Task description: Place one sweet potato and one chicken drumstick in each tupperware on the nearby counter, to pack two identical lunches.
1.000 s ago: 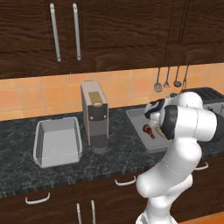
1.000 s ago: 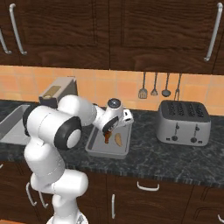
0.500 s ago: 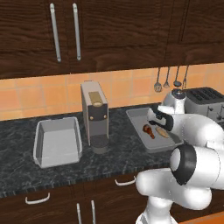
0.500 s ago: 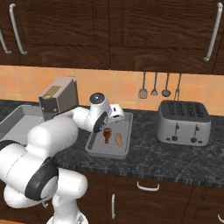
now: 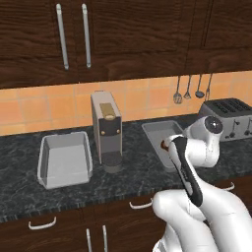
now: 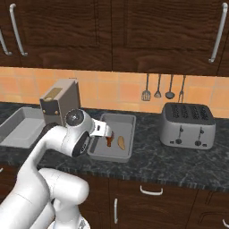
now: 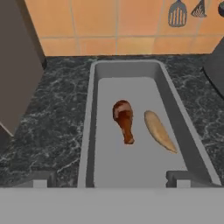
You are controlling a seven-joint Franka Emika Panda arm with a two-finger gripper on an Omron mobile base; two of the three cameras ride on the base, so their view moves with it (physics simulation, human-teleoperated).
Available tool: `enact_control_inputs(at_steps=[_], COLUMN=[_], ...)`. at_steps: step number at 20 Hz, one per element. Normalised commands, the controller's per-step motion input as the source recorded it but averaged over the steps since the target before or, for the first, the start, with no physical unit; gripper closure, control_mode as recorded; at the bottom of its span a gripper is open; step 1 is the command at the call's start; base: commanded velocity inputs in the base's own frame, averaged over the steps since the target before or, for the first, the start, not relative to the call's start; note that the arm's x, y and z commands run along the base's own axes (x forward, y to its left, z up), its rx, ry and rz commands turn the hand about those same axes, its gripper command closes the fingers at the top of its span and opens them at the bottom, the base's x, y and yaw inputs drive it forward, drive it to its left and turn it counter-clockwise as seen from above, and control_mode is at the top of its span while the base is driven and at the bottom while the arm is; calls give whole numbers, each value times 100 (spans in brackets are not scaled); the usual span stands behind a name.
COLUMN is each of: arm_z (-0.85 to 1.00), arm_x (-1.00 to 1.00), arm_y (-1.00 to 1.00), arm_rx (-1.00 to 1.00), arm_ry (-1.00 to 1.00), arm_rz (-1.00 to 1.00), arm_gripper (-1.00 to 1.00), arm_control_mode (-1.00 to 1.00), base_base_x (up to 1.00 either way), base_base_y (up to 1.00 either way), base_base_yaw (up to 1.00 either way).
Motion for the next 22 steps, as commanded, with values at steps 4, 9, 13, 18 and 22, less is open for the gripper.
enact_control_inputs(at_steps=[4,9,13,18,22], arm_z=[30,48,9,0,0], arm_x=[-86,-63,-39,0,0], arm_y=[2,8,2,0,0], arm_rx=[5,-5,-5,0,0], arm_ry=[0,0,0,0,0], arm_rz=[0,0,0,0,0], arm_gripper=[-100,-100,-100,-100,-100], arm_control_mode=[-100,-100,100,100,100], base_base_x=[0,0,-20,-100,-46], base_base_y=[0,0,3,-9,-96], base_base_yaw=[0,0,0,1,-14])
